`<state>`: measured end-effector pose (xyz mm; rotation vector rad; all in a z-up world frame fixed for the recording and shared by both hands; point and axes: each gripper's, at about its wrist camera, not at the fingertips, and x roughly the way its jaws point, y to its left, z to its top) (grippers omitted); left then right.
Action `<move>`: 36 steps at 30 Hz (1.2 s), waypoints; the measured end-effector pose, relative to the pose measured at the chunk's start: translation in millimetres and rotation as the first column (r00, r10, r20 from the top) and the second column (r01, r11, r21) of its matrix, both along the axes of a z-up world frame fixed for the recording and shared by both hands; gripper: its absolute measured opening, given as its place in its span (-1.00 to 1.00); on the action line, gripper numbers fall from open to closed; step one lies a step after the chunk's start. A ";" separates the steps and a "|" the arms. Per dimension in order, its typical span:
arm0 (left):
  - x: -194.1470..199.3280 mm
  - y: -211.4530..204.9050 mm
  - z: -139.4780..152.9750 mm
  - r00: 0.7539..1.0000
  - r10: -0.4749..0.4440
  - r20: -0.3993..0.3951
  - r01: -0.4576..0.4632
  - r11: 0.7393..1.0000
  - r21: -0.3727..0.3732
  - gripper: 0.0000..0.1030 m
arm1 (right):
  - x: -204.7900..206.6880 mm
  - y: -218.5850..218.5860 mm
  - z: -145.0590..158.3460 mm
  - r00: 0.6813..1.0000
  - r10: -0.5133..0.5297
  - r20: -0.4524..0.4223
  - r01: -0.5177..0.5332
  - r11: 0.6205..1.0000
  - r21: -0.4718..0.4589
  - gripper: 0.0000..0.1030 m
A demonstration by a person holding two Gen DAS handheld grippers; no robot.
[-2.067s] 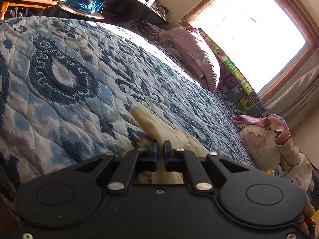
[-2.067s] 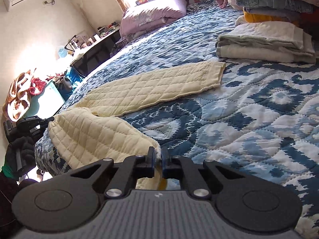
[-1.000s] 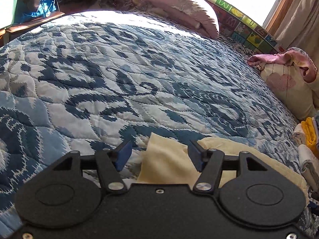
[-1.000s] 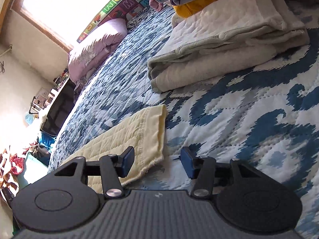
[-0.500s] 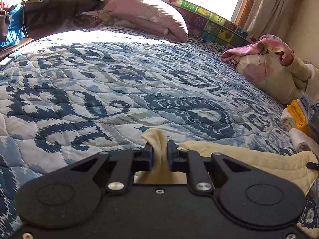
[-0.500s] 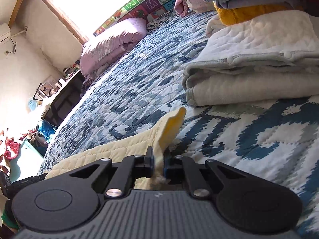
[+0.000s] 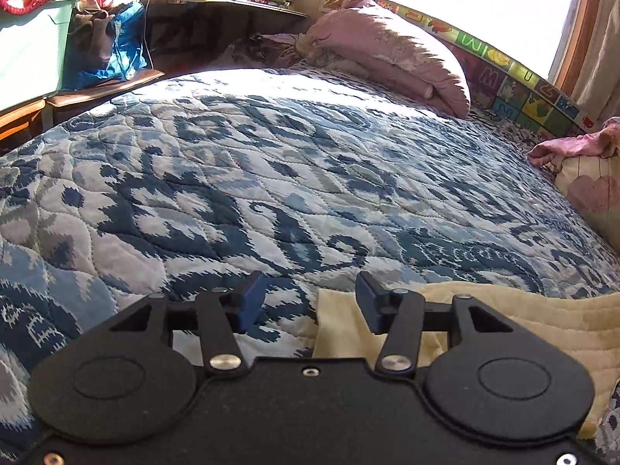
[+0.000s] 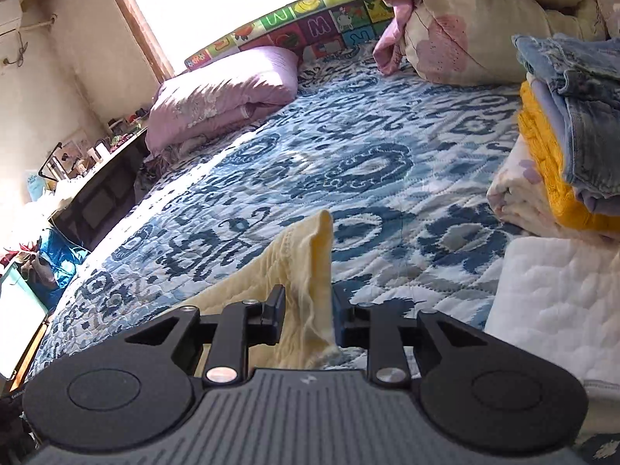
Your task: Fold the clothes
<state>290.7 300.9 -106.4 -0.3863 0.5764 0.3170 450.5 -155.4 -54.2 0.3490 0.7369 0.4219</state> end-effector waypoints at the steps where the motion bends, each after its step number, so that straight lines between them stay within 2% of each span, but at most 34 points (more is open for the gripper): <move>1: -2.8 0.8 1.5 1.000 -0.004 0.007 0.004 1.000 -0.002 -0.01 | -6.3 -1.3 -1.8 1.000 0.008 -0.004 -0.008 1.000 0.001 -0.37; 4: -9.8 -1.0 7.8 1.000 0.003 0.017 -0.004 1.000 0.017 0.00 | -26.7 -6.0 -7.6 0.999 0.033 -0.019 -0.033 0.999 0.004 -0.25; 11: -40.2 -16.1 23.8 0.998 -0.023 0.055 0.023 1.000 -0.004 0.00 | -133.3 -51.4 -31.3 0.977 0.166 -0.131 -0.163 0.986 0.038 -0.03; 15: -69.3 -47.3 31.6 0.990 -0.112 0.082 0.113 0.994 -0.001 0.00 | -194.2 -77.4 -44.8 0.951 0.242 -0.193 -0.234 0.970 0.064 0.04; 17: -81.3 -70.5 31.8 0.981 -0.178 0.074 0.178 0.984 0.011 0.00 | -224.1 -89.8 -52.0 0.935 0.276 -0.220 -0.265 0.961 0.081 0.09; 19: -91.9 -97.2 31.0 0.964 -0.256 0.067 0.255 0.967 0.021 -0.01 | -248.6 -96.3 -64.2 0.933 0.279 -0.227 -0.258 0.959 0.118 0.16; 21: -103.5 -128.1 29.0 0.933 -0.355 0.062 0.354 0.935 0.028 -0.01 | -271.9 -102.0 -76.2 0.930 0.283 -0.234 -0.252 0.956 0.152 0.19; 22: -109.4 -143.8 28.1 0.909 -0.412 0.058 0.410 0.911 0.041 -0.01 | -277.3 -100.3 -80.7 0.929 0.288 -0.234 -0.258 0.955 0.150 0.20; 24: -121.7 -177.6 27.7 0.844 -0.535 0.031 0.530 0.842 0.103 -0.01 | -290.0 -94.8 -86.5 0.932 0.294 -0.211 -0.273 0.954 0.121 0.21; 25: -127.3 -194.1 28.2 0.812 -0.584 0.004 0.576 0.802 0.157 0.01 | -296.8 -91.7 -88.1 0.936 0.296 -0.193 -0.280 0.954 0.102 0.23; 26: -131.7 -208.6 27.4 0.792 -0.610 -0.027 0.601 0.770 0.216 0.04 | -301.4 -91.3 -87.9 0.937 0.295 -0.187 -0.280 0.955 0.103 0.25; 28: -135.7 -232.3 22.1 0.773 -0.629 -0.086 0.620 0.719 0.315 0.04 | -304.2 -97.2 -88.2 0.938 0.287 -0.195 -0.266 0.955 0.130 0.28; 31: -134.9 -246.7 11.8 0.741 -0.659 -0.130 0.654 0.663 0.365 0.04 | -314.2 -101.6 -91.1 0.941 0.277 -0.192 -0.254 0.958 0.136 0.27; 34: -133.5 -258.5 2.7 0.719 -0.674 -0.170 0.673 0.613 0.415 0.04 | -323.8 -98.3 -91.2 0.948 0.267 -0.173 -0.254 0.962 0.096 0.11; 35: -131.3 -261.3 -2.1 0.714 -0.673 -0.192 0.680 0.601 0.420 0.03 | -325.9 -96.3 -90.5 0.951 0.261 -0.167 -0.251 0.965 0.080 -0.02; 36: -128.6 -263.5 -7.9 0.711 -0.668 -0.219 0.686 0.592 0.422 -0.06 | -326.4 -95.4 -90.6 0.952 0.256 -0.168 -0.247 0.966 0.076 -0.13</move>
